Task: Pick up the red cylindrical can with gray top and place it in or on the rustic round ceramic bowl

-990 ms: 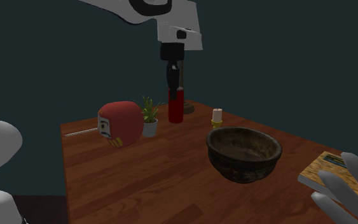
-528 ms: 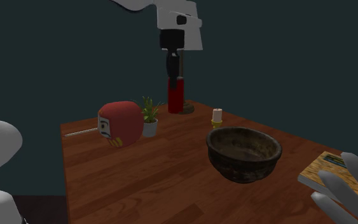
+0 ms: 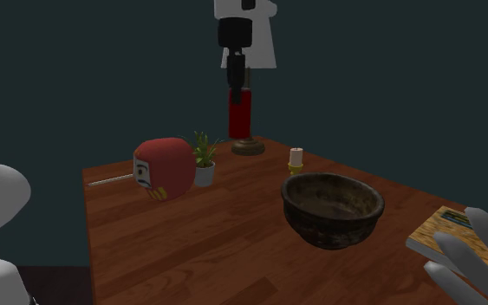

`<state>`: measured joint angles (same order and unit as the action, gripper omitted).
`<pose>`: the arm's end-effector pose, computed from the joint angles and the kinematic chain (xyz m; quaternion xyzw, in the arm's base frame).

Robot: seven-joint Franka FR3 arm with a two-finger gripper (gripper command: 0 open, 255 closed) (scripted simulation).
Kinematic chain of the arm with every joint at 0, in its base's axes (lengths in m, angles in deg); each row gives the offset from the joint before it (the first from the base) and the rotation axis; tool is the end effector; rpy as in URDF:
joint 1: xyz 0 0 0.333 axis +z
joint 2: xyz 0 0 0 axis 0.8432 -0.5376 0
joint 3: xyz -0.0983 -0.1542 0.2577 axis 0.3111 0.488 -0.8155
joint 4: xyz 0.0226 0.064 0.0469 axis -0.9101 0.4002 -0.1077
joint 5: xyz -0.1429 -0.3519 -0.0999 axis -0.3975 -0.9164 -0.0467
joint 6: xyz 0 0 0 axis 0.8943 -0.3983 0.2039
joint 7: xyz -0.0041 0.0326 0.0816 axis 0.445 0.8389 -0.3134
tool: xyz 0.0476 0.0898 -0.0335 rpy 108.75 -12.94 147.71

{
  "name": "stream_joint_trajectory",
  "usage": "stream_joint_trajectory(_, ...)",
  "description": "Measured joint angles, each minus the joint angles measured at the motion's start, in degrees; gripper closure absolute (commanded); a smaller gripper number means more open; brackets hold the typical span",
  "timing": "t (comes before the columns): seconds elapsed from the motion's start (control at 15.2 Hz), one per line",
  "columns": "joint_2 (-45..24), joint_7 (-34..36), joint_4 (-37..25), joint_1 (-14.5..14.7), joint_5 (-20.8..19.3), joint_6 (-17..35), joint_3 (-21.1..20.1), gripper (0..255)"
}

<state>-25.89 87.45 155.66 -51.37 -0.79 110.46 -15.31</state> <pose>0.4128 0.2928 0.6363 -0.9973 -0.0733 0.0048 0.0039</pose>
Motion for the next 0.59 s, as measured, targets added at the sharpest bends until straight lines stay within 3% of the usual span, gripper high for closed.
stream_joint_trajectory(0.59, -8.2, -8.0, -11.2, -4.0, -3.7, -4.0, 4.4, 255)
